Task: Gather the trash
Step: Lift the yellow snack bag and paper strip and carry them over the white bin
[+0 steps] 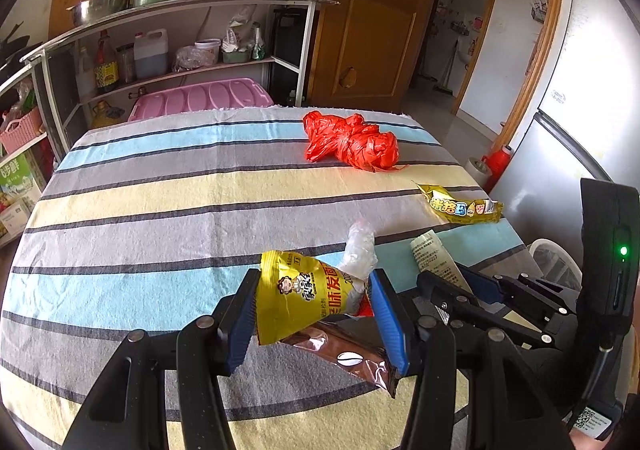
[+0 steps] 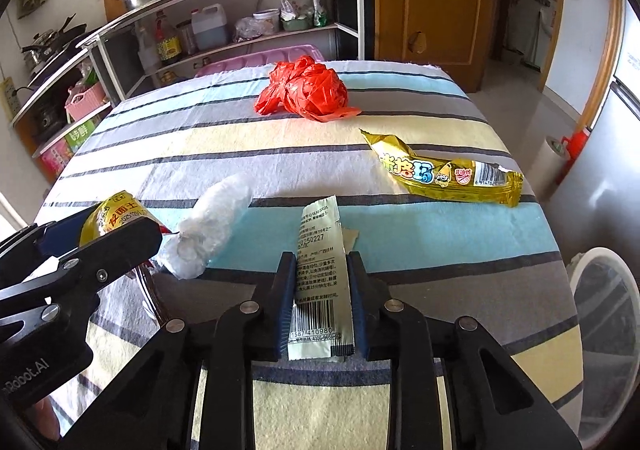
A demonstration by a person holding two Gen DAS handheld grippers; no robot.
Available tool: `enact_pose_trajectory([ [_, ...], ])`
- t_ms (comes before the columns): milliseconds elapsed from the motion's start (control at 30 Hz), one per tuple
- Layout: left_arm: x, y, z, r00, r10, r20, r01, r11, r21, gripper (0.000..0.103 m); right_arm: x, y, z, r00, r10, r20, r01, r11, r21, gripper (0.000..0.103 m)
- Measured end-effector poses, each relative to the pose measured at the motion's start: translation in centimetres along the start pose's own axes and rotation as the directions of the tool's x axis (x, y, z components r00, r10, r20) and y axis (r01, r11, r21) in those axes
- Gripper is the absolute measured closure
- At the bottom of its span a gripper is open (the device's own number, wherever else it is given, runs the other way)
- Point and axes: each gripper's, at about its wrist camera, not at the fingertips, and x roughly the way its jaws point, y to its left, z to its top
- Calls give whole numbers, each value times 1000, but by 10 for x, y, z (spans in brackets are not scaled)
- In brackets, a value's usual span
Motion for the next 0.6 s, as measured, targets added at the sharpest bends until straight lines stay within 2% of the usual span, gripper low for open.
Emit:
enact_pose_trajectory([
  [133,-3,-2,1,1000,5,10,-6,1000,9,49,-8,0,-1,1000,7,29,-7,1000,-11,79],
  [300,-9,-8,2,1000,-4,16,4,1000,23,49,-26,-10,1,997,39,71,-41,999,29,79],
  [600,-17,-52,11,998,-59,33,56,994,97,49,-65,-44,-2,991,20,134,-32,995,89,79],
])
